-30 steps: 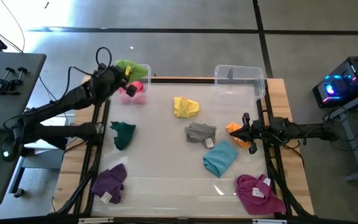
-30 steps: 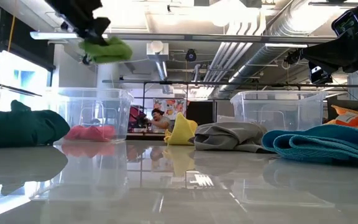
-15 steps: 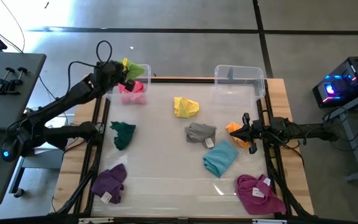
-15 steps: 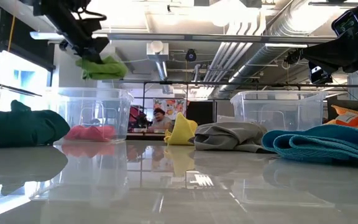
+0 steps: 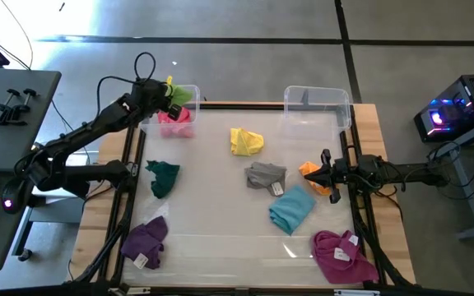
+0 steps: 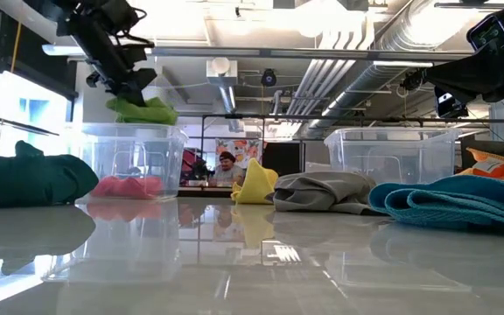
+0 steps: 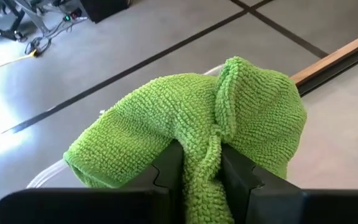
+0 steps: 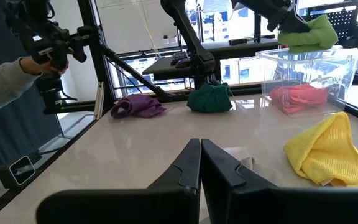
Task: Sort towels by color in basket
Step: Put the light green microfiber cloth into the left transparent bin
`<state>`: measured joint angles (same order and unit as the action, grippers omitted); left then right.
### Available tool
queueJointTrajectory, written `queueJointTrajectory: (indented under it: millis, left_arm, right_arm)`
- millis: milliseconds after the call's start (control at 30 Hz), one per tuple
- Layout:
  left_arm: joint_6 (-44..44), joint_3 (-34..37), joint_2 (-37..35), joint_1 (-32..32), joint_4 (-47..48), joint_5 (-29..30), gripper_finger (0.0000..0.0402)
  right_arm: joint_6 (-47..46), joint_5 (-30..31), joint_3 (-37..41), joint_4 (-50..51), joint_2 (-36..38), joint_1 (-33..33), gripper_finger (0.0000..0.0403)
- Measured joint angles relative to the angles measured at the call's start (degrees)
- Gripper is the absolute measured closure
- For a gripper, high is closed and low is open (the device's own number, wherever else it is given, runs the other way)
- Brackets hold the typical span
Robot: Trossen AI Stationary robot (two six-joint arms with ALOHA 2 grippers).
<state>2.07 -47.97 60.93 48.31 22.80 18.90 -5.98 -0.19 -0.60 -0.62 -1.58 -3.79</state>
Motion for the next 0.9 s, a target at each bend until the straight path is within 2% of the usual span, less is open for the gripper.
queueJointTrajectory:
  millis: [267,900]
  left_arm:
    - [-0.39,0.00,1.28,1.37,1.28,0.02,0.0319]
    - [-0.48,-0.02,1.33,1.62,1.80,0.11,0.0318]
  right_arm:
    - [0.00,0.00,0.00,0.00,0.00,0.00,0.0401]
    - [0.00,0.02,0.00,0.00,0.00,0.00,0.0401]
